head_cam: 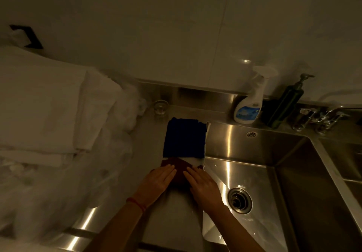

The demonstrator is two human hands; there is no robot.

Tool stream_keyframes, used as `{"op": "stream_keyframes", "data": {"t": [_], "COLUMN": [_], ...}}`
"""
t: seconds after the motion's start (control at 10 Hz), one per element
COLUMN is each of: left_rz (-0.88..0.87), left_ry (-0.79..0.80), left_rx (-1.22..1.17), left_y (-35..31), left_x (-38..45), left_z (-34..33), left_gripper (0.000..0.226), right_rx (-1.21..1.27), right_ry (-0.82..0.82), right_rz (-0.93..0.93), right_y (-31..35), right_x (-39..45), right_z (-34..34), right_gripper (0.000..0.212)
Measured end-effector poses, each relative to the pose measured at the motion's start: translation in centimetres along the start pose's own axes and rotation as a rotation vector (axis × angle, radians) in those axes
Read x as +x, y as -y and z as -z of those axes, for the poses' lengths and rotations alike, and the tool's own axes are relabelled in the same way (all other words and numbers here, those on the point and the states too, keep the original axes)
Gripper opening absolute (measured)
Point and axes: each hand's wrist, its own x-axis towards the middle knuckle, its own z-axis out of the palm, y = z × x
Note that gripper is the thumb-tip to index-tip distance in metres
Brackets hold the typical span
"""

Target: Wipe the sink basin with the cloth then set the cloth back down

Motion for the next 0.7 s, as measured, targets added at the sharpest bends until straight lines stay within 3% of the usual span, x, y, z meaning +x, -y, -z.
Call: {"op": "stream_keyframes", "data": {"t": [0.1, 0.2, 0.3, 0.4, 0.5, 0.7], "left_rz": [0.005, 0.067, 0.119, 0.087, 0.126, 0.246], "left_ry": [0.037, 0.087, 0.116, 0.103, 0.214, 0.200], "left_rx": [-0.094, -0.139, -0.158, -0.177, -0.175, -0.219], "left_y": [-0.4, -0.8, -1.1, -1.3, -1.6, -2.7], "left_x": [-0.3, -0.7, -0.7, -0.7, -0.7, -0.4], "left_z": [0.0, -0.5, -0.2, -0.3, 0.0, 0.7], "left_gripper": [0.030, 0.057, 0.063, 0.049, 0.052, 0.059], "right_rx": [0.004, -0.001, 0.018, 0.007, -0.010, 0.174], "right_ry": [0.019, 0.064, 0.084, 0.103, 0.106, 0.264], "right_rz": [-0.009, -0.037, -0.075, -0.092, -0.102, -0.204], "right_y": [0.3, 0.7, 1.0, 1.3, 1.5, 2.1], "right_x": [-0.3, -0.7, -1.0, -1.2, -1.3, -1.3], "right_z": [0.0, -0.1, -0.3, -0.2, 0.3, 1.2], "right_gripper": [0.061, 0.062, 0.063, 0.063, 0.060, 0.052]}}
